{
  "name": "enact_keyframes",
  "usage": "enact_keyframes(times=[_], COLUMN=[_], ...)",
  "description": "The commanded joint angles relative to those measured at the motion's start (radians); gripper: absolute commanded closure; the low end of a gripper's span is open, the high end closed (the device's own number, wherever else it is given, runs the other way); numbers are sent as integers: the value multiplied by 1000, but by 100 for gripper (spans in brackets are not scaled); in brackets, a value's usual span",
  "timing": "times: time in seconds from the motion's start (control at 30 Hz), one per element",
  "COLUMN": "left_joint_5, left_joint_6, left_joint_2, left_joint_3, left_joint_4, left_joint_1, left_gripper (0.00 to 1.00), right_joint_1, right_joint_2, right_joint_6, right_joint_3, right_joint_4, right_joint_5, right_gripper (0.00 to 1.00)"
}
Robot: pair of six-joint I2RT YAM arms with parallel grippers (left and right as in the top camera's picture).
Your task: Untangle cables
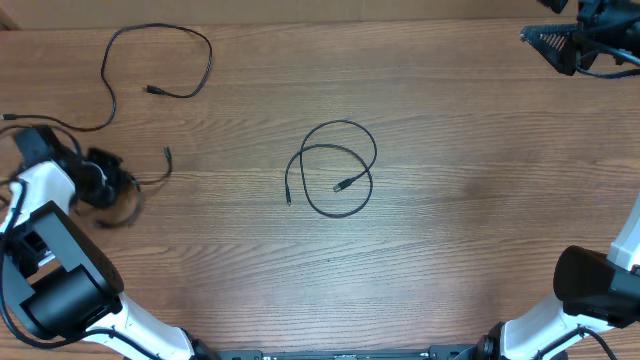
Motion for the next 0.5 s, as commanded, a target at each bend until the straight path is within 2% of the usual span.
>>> enact_keyframes(times=[0.0, 0.13, 0.2, 0.33, 0.4, 0.47], left_joint_5=[24, 22, 7, -137, -204, -222], left_joint_6=[-45, -126, -127, -134, -95, -30], left_joint_2=[0, 0, 0, 1, 1, 1], left_joint_3=[149, 221, 226, 220, 217, 217], left_joint_4=[-100, -211, -235, -294, -296, -299], left_joint_1=[7, 38, 55, 71, 71, 71], left_gripper=[96, 96, 96, 95, 79, 70], right_joint_1=[-5, -5, -5, -5, -5, -5], right_joint_2=[-5, -5, -5, -5, -5, -5], right_joint_6=[-8, -8, -8, -8, -8, -8], right_joint_3=[8, 7, 8, 8, 8, 8], right_joint_4=[3, 3, 3, 3, 3, 3], right_joint_5=[3, 3, 3, 3, 3, 3], right_gripper=[0, 0, 0, 0, 0, 0])
